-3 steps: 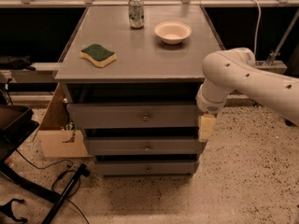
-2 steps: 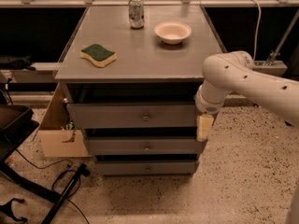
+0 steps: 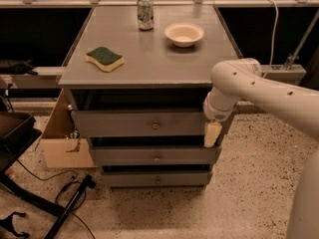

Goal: Open top drawer

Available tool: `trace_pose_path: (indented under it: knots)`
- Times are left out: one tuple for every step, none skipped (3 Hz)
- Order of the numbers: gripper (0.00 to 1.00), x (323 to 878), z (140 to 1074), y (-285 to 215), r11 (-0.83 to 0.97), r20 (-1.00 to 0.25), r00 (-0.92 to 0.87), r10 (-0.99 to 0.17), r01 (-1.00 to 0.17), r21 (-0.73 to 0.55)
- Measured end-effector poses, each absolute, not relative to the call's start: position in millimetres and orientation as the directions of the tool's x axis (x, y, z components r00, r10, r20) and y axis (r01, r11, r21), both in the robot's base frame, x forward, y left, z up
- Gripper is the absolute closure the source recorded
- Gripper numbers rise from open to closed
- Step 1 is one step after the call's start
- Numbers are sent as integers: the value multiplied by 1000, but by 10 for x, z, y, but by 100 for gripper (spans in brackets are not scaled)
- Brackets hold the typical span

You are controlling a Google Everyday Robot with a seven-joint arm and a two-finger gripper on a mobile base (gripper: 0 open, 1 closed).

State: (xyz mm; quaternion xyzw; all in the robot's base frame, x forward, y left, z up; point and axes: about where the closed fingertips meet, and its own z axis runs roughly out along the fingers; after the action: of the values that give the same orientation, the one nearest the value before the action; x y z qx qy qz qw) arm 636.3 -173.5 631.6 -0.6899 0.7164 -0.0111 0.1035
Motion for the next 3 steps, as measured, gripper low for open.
trace_pose_path:
  knots:
    - [39,6334,6252,-1721,51,-136,-32,-990,-989,-142]
    - [70,6280,6303,-1730,55,-121,-39,-992,-990,-129]
    - [93,6284,6348,-1729,55,-121,-39,-992,-990,-129]
